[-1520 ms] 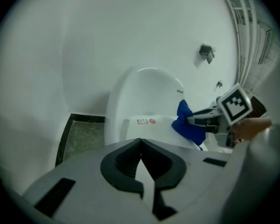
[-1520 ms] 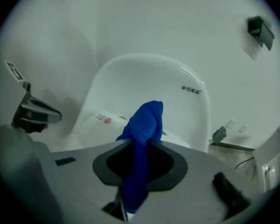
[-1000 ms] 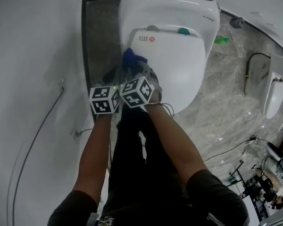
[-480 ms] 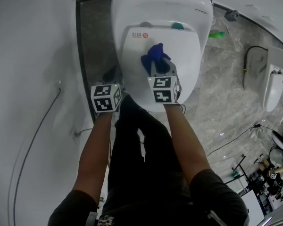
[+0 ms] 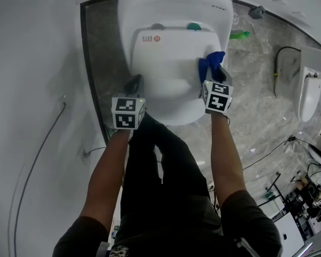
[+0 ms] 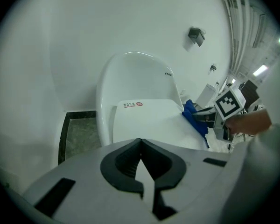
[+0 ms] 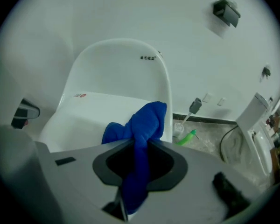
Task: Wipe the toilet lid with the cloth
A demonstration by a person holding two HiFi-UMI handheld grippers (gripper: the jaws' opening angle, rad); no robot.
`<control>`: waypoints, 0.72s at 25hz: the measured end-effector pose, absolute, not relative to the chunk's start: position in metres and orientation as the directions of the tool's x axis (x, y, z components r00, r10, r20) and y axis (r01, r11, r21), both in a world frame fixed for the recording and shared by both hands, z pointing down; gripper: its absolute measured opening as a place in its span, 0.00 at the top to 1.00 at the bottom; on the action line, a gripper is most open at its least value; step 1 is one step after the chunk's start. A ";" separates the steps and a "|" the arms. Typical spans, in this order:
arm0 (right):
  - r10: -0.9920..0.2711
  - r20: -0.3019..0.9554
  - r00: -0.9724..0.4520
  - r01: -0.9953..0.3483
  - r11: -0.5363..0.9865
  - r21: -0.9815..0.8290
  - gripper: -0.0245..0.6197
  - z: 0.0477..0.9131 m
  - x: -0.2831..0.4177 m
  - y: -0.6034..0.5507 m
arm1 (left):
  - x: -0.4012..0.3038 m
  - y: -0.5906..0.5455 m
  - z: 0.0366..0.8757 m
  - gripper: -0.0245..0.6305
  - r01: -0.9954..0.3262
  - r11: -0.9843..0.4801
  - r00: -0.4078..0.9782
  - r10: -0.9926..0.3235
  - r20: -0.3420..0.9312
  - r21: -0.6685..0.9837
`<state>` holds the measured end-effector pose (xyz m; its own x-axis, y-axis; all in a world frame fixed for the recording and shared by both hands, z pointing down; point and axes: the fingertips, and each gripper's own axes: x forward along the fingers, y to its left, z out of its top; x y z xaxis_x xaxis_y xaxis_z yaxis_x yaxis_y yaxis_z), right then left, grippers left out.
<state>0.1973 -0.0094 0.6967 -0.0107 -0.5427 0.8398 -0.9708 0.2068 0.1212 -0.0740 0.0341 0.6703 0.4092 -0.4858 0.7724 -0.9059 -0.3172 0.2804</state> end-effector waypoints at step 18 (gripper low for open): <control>-0.625 0.756 -0.197 -0.980 0.144 -0.137 0.85 0.658 0.157 0.010 | -0.098 0.068 0.674 0.94 -0.924 -0.217 0.382 -0.517 0.766 0.314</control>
